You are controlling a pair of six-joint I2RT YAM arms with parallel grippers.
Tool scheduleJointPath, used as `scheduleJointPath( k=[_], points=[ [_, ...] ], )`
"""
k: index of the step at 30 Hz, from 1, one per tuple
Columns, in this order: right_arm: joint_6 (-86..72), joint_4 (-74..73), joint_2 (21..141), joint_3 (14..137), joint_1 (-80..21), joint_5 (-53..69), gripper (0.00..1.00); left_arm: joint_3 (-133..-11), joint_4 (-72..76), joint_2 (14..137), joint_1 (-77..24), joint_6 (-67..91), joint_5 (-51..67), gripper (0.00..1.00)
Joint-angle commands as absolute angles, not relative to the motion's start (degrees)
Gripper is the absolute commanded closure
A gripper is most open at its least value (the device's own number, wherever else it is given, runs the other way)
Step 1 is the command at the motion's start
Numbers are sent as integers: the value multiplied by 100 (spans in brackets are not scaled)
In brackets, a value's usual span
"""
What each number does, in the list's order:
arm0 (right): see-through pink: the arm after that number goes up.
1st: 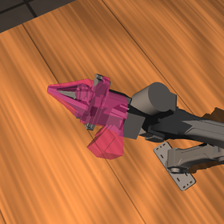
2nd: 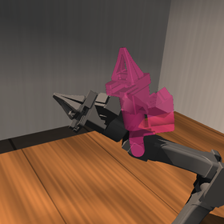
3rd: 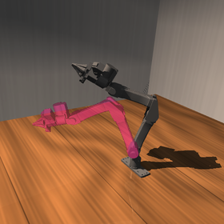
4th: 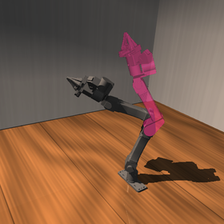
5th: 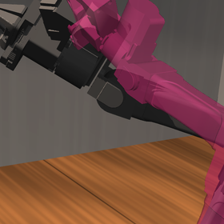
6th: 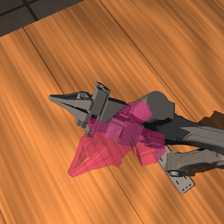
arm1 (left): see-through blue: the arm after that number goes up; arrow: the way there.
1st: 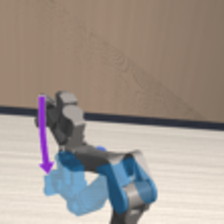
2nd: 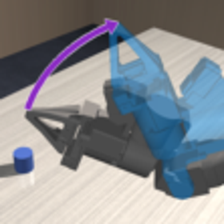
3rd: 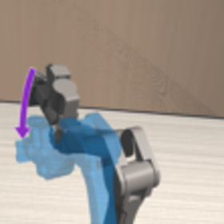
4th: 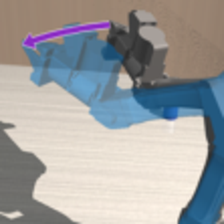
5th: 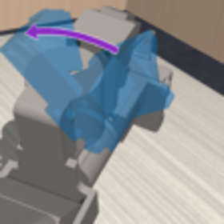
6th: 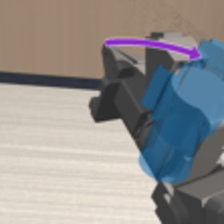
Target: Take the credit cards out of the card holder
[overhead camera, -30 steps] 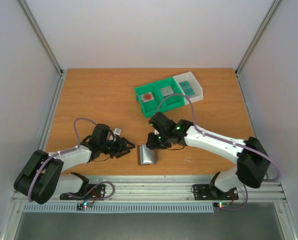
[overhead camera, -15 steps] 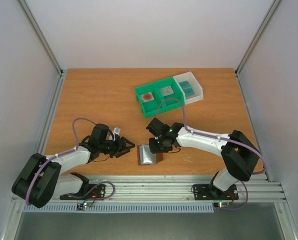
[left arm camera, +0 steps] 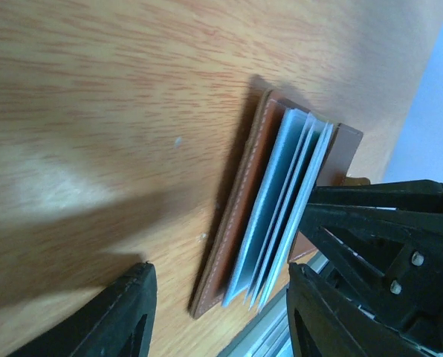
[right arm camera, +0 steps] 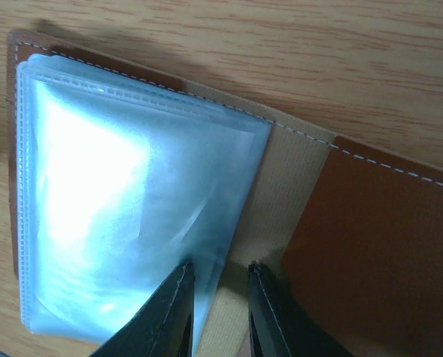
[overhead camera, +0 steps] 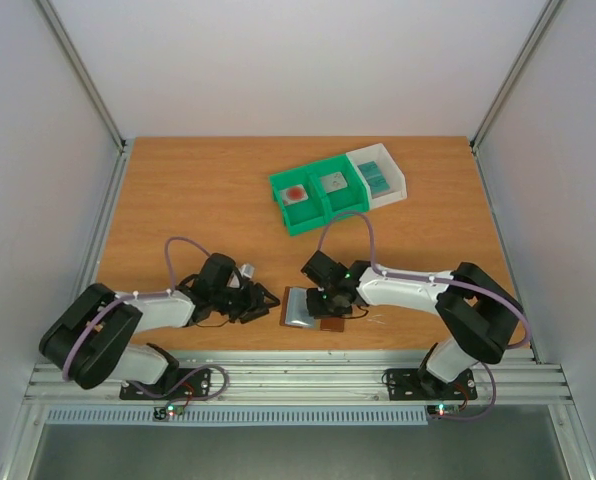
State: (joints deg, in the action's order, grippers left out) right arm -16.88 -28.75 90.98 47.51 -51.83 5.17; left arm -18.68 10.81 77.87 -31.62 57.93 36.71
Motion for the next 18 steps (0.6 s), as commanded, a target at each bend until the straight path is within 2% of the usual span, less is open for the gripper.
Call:
scheduleJointPath(
  k=[1, 10, 14, 18],
  points=[
    [-1825, -2455, 8938, 4327, -5133, 475, 79, -1932, 2101, 8179, -3382, 5987, 3463, 51],
    [-1945, -2326, 8562, 3879, -5123, 256, 82, -1846, 3335, 8872, -3647, 6455, 3431, 57],
    [-1804, -2564, 7970, 3838, -5124, 137, 81, -1821, 3385, 8897, -3651, 6495, 3374, 57],
    [-1763, -2889, 7857, 3989, -5124, 166, 83, -1802, 3349, 8899, -3652, 6454, 3332, 57]
  ],
)
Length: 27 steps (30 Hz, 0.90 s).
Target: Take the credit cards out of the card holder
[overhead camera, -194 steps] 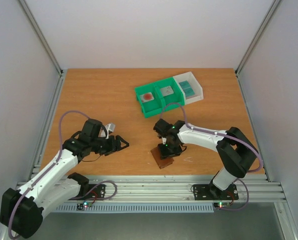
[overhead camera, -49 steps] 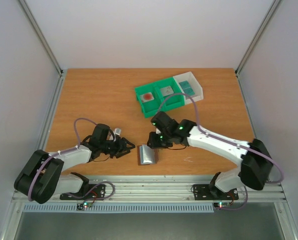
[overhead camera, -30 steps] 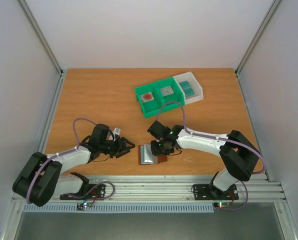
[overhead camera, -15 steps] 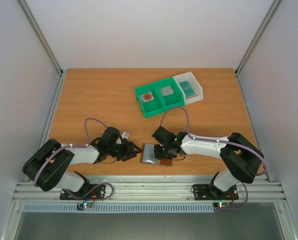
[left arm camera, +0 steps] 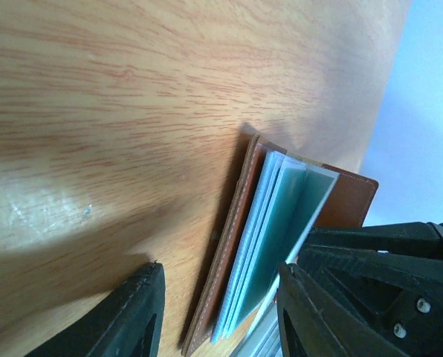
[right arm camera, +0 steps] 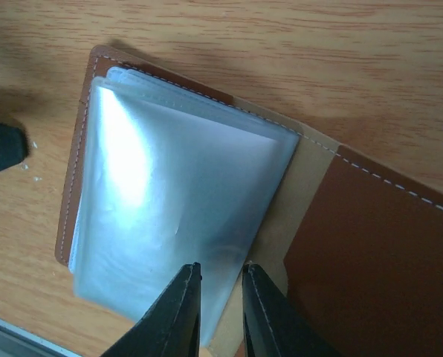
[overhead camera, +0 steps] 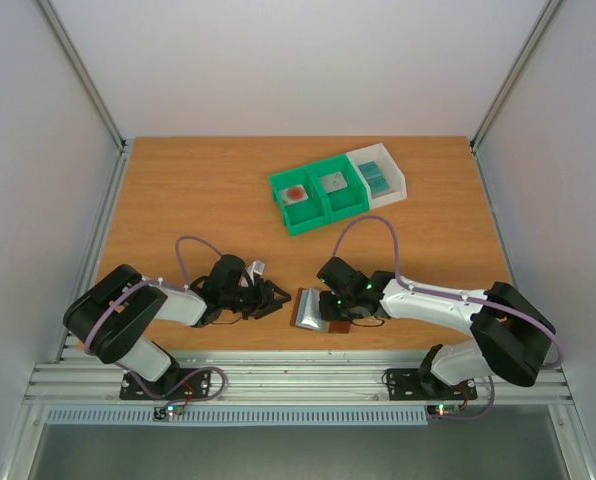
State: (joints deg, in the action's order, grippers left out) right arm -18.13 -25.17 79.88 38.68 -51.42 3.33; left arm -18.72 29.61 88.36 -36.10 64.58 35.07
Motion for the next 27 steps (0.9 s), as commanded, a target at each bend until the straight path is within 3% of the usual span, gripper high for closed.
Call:
scheduleJointPath(
  k=[1, 14, 27],
  points=[
    [-1766, -2896, 7860, 3990, -5124, 182, 83, -1802, 3341, 8903, -3651, 6439, 3330, 57],
    [-1807, -3976, 7689, 4454, -5123, -646, 89, -1785, 3370, 8926, -3674, 6468, 3356, 57],
    [-2112, -3182, 7821, 3529, -5124, -695, 91, -1840, 3756, 9219, -3870, 6560, 3312, 57]
  ],
)
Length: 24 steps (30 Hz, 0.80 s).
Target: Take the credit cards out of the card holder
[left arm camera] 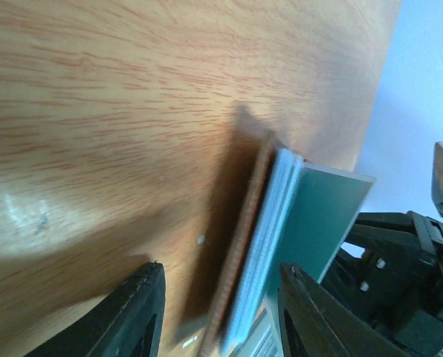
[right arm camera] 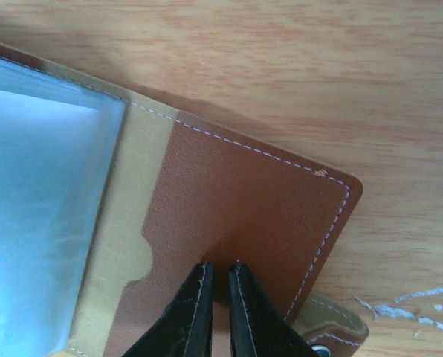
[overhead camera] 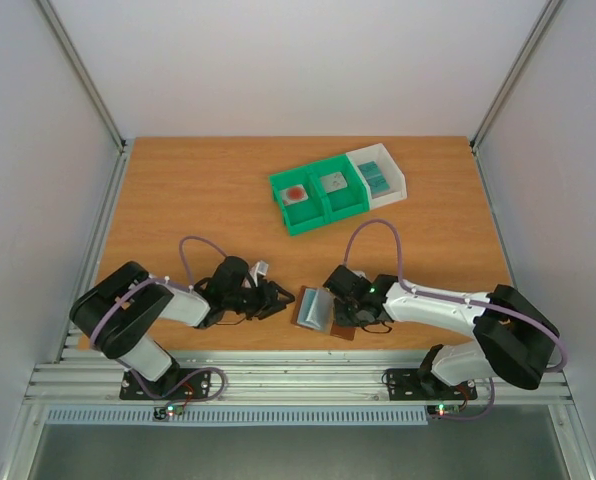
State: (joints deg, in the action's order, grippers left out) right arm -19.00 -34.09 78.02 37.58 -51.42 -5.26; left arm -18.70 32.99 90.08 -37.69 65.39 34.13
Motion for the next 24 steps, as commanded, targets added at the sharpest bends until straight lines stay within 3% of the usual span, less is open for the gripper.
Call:
scheduleJointPath(
  k=[1, 13, 20, 24],
  points=[
    [-2117, -3166, 7818, 3499, -5124, -686, 91, -1860, 3841, 9258, -3902, 6591, 3330, 57],
    [-2179, -2871, 7527, 3113, -5124, -752, 91, -2063, 4359, 9660, -4147, 6755, 3351, 62],
    [-2180, -2715, 7510, 3049, -5123, -710, 91, -1905, 5138, 9924, -4153, 6989, 3460, 75],
    [-2098, -2611, 7460, 3094, -5124, -554, 90, -1869, 5439, 10032, -4154, 7060, 3604, 92]
  ],
)
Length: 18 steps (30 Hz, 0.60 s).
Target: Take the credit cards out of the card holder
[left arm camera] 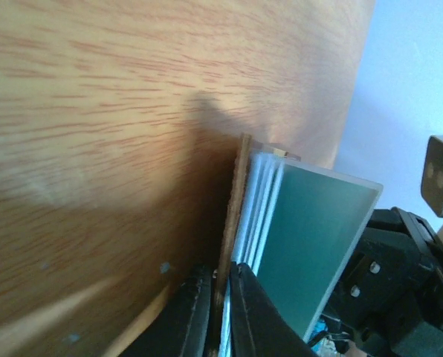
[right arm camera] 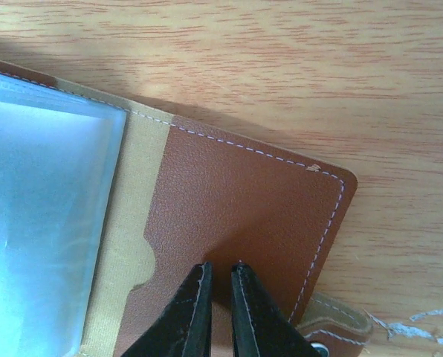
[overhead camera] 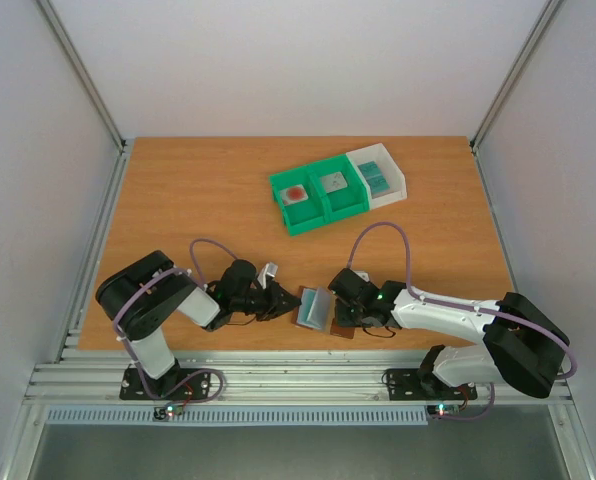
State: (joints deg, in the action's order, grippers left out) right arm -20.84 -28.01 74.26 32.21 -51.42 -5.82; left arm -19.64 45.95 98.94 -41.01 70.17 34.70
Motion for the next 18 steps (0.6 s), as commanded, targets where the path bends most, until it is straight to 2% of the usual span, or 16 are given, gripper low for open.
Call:
scheduleJointPath(
  k=[1, 2, 8, 14, 18],
  points=[
    [-2074, -2633, 7441, 3151, -5121, -539, 90, -1864, 5504, 10024, -4157, 7085, 3604, 97],
    [-2054, -2700, 7427, 3227, -5118, -532, 90, -1849, 5540, 10011, -4152, 7116, 3611, 99],
    [-2006, -3169, 7195, 3972, -5131, -208, 80, -1610, 5397, 9664, -4156, 7148, 3365, 100],
    [-2126, -3275, 7120, 4509, -5133, 200, 53, -1383, 4885, 9061, -4155, 7028, 3032, 100],
    [-2457, -3125, 7414, 4700, -5139, 479, 39, -1355, 4001, 8434, -4153, 6838, 2747, 100]
  ],
)
